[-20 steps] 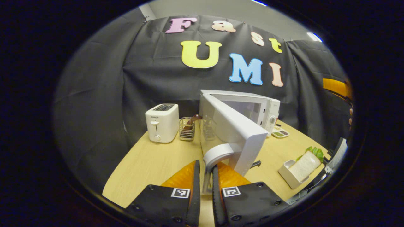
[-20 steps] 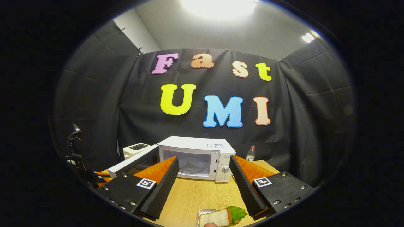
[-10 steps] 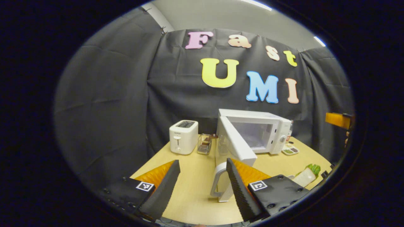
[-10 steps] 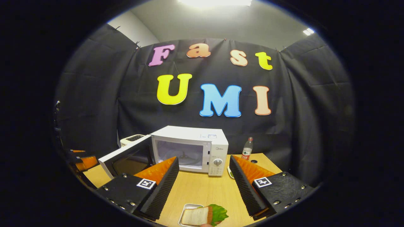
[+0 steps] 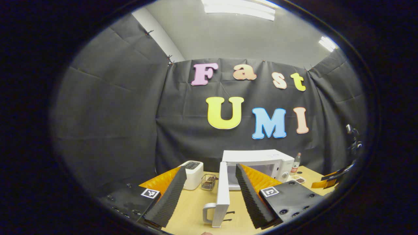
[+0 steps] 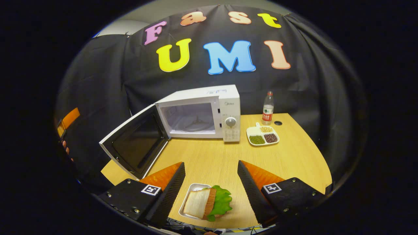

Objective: Open the microwave oven with the left hand, put the food in, and close the microwave oven.

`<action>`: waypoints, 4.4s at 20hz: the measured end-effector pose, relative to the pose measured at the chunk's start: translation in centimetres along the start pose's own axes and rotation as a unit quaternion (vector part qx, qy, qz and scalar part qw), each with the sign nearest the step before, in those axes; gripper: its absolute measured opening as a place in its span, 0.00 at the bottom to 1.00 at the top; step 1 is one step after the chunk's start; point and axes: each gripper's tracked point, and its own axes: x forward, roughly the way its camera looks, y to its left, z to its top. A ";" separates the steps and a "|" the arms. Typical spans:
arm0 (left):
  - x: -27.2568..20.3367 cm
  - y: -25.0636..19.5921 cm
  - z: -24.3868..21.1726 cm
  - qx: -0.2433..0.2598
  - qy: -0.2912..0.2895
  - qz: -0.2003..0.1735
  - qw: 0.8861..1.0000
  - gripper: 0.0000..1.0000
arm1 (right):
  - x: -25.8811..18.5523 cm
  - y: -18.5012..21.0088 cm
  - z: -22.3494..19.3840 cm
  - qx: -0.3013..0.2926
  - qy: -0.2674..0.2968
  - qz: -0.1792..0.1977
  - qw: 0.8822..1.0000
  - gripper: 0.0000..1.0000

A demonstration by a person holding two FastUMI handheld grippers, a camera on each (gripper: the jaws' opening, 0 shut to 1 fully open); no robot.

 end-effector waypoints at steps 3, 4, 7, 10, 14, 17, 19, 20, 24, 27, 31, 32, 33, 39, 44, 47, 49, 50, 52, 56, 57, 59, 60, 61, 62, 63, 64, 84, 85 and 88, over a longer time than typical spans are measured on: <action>-1.0 -1.5 1.2 0.018 -0.008 0.001 1.000 0.97 | 0.8 -0.2 -2.3 0.018 0.040 0.020 0.999 0.98; -1.2 -2.1 1.4 0.023 -0.009 0.001 1.000 0.98 | 1.0 -0.4 -3.2 0.024 0.054 0.028 0.998 0.98; -1.9 -3.1 2.0 0.038 -0.009 0.005 0.999 0.96 | 2.1 -0.8 -5.2 0.052 0.093 0.045 0.993 0.98; -2.4 -4.0 2.3 0.042 -0.012 0.010 0.999 0.96 | 2.7 -1.4 -7.5 0.068 0.137 0.054 0.987 0.98; -2.8 -4.6 1.7 0.040 -0.004 0.024 0.999 0.98 | 3.0 -1.1 -10.8 0.101 0.199 0.081 0.971 0.98; -3.1 -5.3 1.7 0.041 -0.003 0.032 0.999 0.98 | 3.0 -0.3 -11.6 0.154 0.224 0.108 0.956 0.97; -3.4 -5.7 2.0 0.045 -0.006 0.039 0.998 0.98 | 2.8 0.0 -12.4 0.178 0.246 0.119 0.945 0.88; -3.5 -5.8 2.2 0.047 -0.007 0.042 0.998 0.97 | 2.8 0.1 -13.0 0.182 0.258 0.123 0.941 0.82; -4.3 -6.1 2.3 0.049 -0.011 0.059 0.997 0.96 | 2.7 1.0 -13.5 0.203 0.284 0.150 0.925 0.60; -4.8 -6.2 2.2 0.047 -0.012 0.069 0.996 0.96 | 2.4 1.2 -13.3 0.194 0.285 0.158 0.925 0.43; -5.1 -5.9 2.6 0.044 -0.018 0.072 0.996 0.98 | 1.5 1.6 -12.9 0.158 0.277 0.172 0.932 0.33; -4.9 -5.6 2.7 0.044 -0.021 0.073 0.996 0.96 | 1.5 1.8 -12.6 0.156 0.270 0.173 0.934 0.33; -4.8 -5.6 2.8 0.041 -0.023 0.070 0.996 0.98 | 1.5 2.1 -12.0 0.159 0.265 0.178 0.934 0.33; -1.7 -4.2 2.9 0.021 -0.036 0.052 0.998 0.96 | 3.0 3.9 -7.4 0.169 0.211 0.174 0.947 0.33; 2.0 -1.8 2.6 0.009 -0.036 0.037 0.999 0.96 | 6.2 6.2 -3.8 0.174 0.175 0.163 0.955 0.33; 4.0 0.6 2.6 0.007 -0.037 0.037 0.999 0.98 | 8.4 7.4 -2.3 0.171 0.151 0.147 0.962 0.33; 5.2 2.5 2.6 0.003 -0.042 0.045 0.998 0.96 | 9.9 8.3 -1.3 0.169 0.135 0.137 0.967 0.33; 5.8 3.2 2.7 -0.001 -0.045 0.045 0.998 0.97 | 10.6 8.7 -0.9 0.169 0.127 0.132 0.968 0.33; 6.9 4.9 2.2 -0.007 -0.042 0.047 0.998 0.96 | 12.2 9.7 0.2 0.173 0.110 0.126 0.971 0.33; 8.6 8.1 1.4 -0.006 -0.034 0.055 0.998 0.96 | 15.7 11.3 2.3 0.202 0.080 0.118 0.969 0.33; 9.0 8.7 1.2 -0.005 -0.030 0.055 0.998 0.98 | 16.7 11.5 2.9 0.214 0.071 0.113 0.968 0.33; 9.6 10.1 0.7 0.000 -0.025 0.055 0.998 0.98 | 18.7 11.9 3.9 0.224 0.055 0.105 0.967 0.33; 9.9 10.6 0.5 0.003 -0.022 0.056 0.998 0.98 | 19.4 12.0 4.4 0.224 0.047 0.100 0.968 0.33; 10.2 11.3 0.3 0.007 -0.019 0.057 0.998 0.96 | 20.4 12.0 4.8 0.223 0.040 0.094 0.969 0.33; 10.5 11.7 0.2 0.009 -0.015 0.058 0.998 0.98 | 21.1 12.1 4.9 0.224 0.035 0.089 0.970 0.33; 10.6 12.1 0.1 0.011 -0.012 0.058 0.998 0.98 | 21.9 12.3 5.2 0.228 0.030 0.088 0.969 0.33; 10.6 12.6 -0.1 0.013 -0.012 0.060 0.998 0.98 | 22.8 12.5 5.5 0.236 0.024 0.087 0.968 0.33; 9.7 21.2 -6.2 0.061 0.069 0.124 0.988 0.98 | 36.5 13.3 11.0 0.314 -0.112 0.050 0.942 0.33; 9.6 21.2 -6.1 0.061 0.071 0.124 0.988 0.98 | 36.9 13.4 10.6 0.317 -0.108 0.047 0.941 0.33; 9.2 21.2 -6.3 0.067 0.073 0.126 0.987 0.98 | 38.3 12.5 9.4 0.309 -0.091 0.010 0.947 0.33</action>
